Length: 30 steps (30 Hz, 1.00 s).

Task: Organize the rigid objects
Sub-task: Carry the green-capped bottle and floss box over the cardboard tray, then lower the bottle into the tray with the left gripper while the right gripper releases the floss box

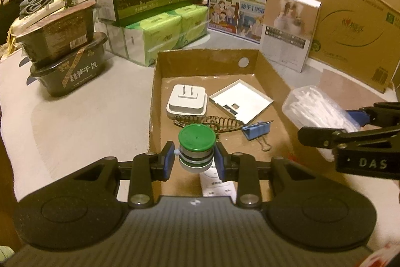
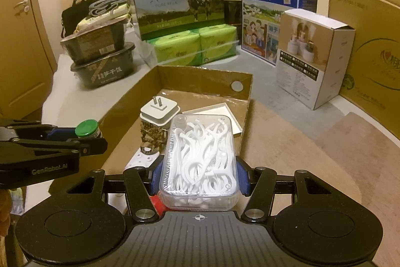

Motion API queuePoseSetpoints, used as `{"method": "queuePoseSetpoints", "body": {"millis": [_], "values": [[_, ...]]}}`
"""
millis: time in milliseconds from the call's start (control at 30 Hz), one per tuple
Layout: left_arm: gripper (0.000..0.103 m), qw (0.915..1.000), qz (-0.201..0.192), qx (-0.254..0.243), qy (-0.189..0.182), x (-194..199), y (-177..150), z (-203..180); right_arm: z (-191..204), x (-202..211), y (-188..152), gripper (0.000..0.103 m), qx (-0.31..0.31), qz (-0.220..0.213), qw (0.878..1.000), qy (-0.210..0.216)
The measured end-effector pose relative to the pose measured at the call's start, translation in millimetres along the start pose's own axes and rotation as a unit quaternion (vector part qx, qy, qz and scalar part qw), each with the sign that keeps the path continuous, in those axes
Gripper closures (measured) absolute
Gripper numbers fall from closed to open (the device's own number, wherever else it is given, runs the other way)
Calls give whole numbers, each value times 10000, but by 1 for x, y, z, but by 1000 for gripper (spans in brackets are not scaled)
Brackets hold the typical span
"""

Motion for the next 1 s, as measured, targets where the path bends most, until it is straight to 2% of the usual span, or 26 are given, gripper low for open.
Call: {"method": "queuePoseSetpoints", "body": {"millis": [200, 233, 267, 300, 1000], "values": [[73, 9999, 88, -82, 78, -14, -2, 5, -2, -10, 0, 46, -28, 28, 10000, 27], [70, 9999, 83, -95, 103, -15, -2, 5, -2, -11, 0, 46, -31, 31, 10000, 29], [60, 9998, 61, -104, 143, -16, -3, 6, -3, -12, 0, 46, -39, 32, 10000, 33], [58, 9998, 28, -105, 183, -16, -3, 6, -3, -13, 0, 46, -45, 32, 10000, 36], [58, 10000, -8, 39, 47, 2, -8, 5, 6, -8, 4, 46, -36, -16, 10000, 82]]}}
Point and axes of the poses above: each gripper's, at about its wrist camera, not at the fingertips, and x roughly against the way its jaws point, z to its left, y to its top, the point moved 3 cm from there along -x, roughly the way its jaws point, and after that the axes turned 11 degrees about x, right-handed, at the moved point
